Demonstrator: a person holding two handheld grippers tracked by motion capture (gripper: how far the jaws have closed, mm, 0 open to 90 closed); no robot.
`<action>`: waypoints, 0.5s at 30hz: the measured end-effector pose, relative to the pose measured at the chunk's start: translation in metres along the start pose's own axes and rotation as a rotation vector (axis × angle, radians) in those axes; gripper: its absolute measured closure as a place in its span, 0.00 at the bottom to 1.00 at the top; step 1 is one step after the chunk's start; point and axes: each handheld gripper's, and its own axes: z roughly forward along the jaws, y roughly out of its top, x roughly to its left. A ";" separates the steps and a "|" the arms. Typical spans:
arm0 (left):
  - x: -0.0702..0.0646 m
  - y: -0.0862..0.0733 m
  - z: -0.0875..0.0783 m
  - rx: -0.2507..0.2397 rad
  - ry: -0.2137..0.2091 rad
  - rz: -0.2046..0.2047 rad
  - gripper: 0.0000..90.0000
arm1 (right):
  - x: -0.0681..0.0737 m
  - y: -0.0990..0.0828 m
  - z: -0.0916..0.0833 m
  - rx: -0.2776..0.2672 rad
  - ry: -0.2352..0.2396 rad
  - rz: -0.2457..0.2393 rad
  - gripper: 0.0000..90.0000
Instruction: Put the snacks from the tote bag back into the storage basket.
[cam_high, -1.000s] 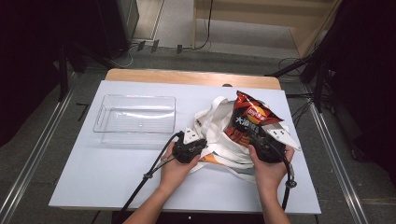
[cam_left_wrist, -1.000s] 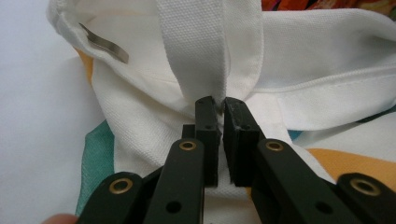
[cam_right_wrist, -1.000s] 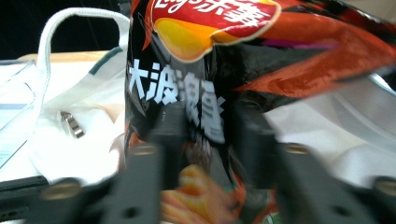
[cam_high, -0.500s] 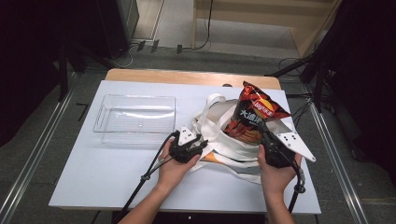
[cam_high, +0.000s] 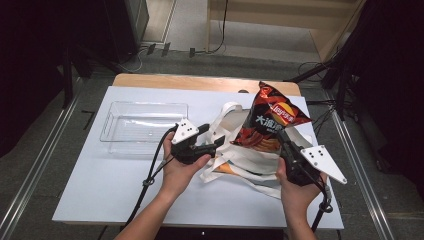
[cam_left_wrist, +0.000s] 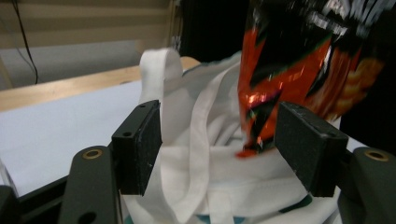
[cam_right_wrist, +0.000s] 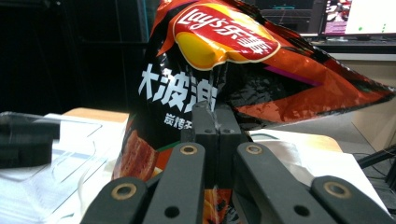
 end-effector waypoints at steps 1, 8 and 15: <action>0.000 0.004 -0.001 -0.013 -0.013 -0.004 0.35 | 0.002 -0.001 -0.001 0.007 0.003 -0.003 1.00; 0.000 0.027 0.006 -0.040 -0.074 -0.015 0.29 | 0.014 -0.010 -0.002 0.031 0.050 -0.020 1.00; 0.002 0.036 0.019 -0.056 -0.163 -0.062 0.28 | 0.032 -0.016 -0.004 0.049 0.104 -0.055 1.00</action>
